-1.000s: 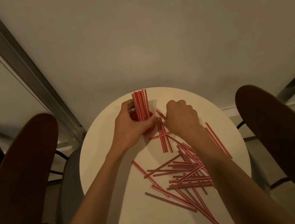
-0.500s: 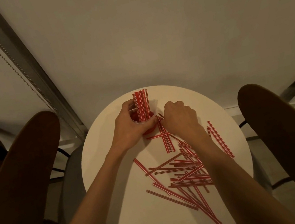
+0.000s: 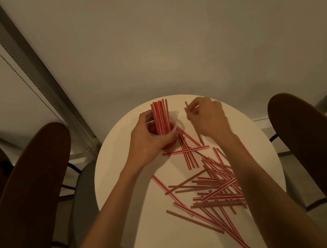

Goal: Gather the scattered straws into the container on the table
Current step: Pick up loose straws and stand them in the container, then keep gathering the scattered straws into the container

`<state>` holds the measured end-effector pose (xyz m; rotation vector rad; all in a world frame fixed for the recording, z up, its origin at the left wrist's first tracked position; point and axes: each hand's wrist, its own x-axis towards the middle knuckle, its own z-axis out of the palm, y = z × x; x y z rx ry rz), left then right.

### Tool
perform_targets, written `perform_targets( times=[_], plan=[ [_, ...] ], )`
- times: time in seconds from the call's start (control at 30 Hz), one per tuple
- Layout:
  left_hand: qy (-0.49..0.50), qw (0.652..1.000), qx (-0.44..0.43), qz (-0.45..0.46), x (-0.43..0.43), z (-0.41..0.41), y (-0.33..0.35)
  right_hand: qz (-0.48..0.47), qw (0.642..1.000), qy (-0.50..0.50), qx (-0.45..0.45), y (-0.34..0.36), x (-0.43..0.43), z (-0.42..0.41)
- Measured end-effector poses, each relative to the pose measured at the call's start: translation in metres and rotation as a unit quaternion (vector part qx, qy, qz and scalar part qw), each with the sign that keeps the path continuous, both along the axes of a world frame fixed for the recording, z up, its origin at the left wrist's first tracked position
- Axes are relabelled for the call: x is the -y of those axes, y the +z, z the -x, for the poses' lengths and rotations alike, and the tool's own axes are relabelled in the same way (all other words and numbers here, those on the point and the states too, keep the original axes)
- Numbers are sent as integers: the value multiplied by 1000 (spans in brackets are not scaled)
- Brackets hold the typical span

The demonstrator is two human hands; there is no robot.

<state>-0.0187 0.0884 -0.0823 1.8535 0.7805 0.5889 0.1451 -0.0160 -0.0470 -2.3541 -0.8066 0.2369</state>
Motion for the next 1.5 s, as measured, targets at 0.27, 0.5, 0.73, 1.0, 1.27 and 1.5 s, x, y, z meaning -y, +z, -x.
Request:
perform_targets(
  times=[0.27, 0.5, 0.73, 1.0, 1.27, 1.5],
  plan=[
    [7, 1000, -24, -12, 0, 0, 2, -356, 918, -18, -173, 55, -10, 0],
    [9, 1000, -25, -17, 1, 1, 3, -201, 976, 56, -70, 22, -23, 17],
    [11, 999, -28, -19, 3, 2, 4, -82, 991, 103, 19, 11, -23, 19],
    [71, 995, -18, -67, 17, 19, 23, -29, 992, 102, 72, 18, 15, 7],
    [134, 987, -25, -87, 49, 44, 23, 176, 950, 234, 107, 0, 61, 14],
    [219, 969, 16, -114, 101, 60, 13, 171, 931, 260, 192, -17, 81, 25]
  ],
)
